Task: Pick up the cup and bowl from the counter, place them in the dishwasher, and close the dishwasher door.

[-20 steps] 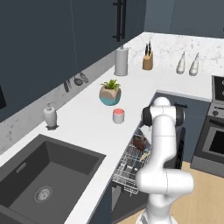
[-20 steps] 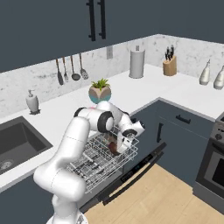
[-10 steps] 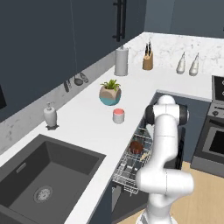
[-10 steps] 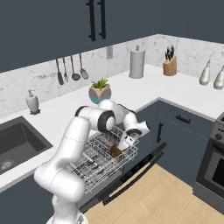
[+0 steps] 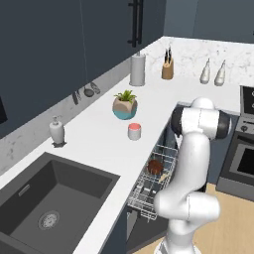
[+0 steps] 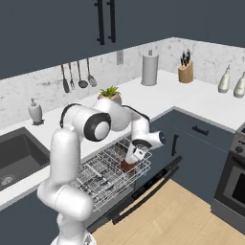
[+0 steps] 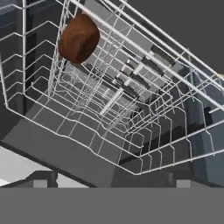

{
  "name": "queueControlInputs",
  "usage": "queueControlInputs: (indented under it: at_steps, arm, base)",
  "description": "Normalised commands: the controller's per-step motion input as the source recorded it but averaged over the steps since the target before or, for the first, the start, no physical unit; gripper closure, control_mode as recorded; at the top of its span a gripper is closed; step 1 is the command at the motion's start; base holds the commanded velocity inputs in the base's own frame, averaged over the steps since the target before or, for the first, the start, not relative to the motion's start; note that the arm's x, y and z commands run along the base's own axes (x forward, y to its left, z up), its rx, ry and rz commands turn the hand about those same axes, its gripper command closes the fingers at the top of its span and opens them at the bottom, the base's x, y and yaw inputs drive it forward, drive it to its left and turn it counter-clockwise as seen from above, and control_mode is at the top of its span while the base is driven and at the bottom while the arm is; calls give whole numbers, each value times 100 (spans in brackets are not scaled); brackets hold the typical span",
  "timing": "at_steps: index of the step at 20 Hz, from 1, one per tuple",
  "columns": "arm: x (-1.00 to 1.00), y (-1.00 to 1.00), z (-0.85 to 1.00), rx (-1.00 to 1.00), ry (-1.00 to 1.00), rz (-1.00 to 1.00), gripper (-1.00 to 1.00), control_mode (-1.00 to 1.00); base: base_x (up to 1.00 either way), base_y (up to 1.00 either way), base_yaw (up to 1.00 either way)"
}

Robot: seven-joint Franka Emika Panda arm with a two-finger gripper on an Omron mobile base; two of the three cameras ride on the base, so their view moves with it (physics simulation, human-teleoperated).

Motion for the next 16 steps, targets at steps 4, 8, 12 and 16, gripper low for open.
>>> queueControlInputs:
  at_steps: [4,8,12,16]
  arm:
    - [-18,46,100,-22,-32,3,-100,-100]
    - [0,17,100,-21,-24,16,-100,-100]
    - [6,27,98,-21,-11,22,-100,-100]
    - [16,48,68,-24,-5,25,-100,-100]
  base:
    - [0,0,0]
    - [0,0,0]
    - [0,0,0]
    - [0,0,0]
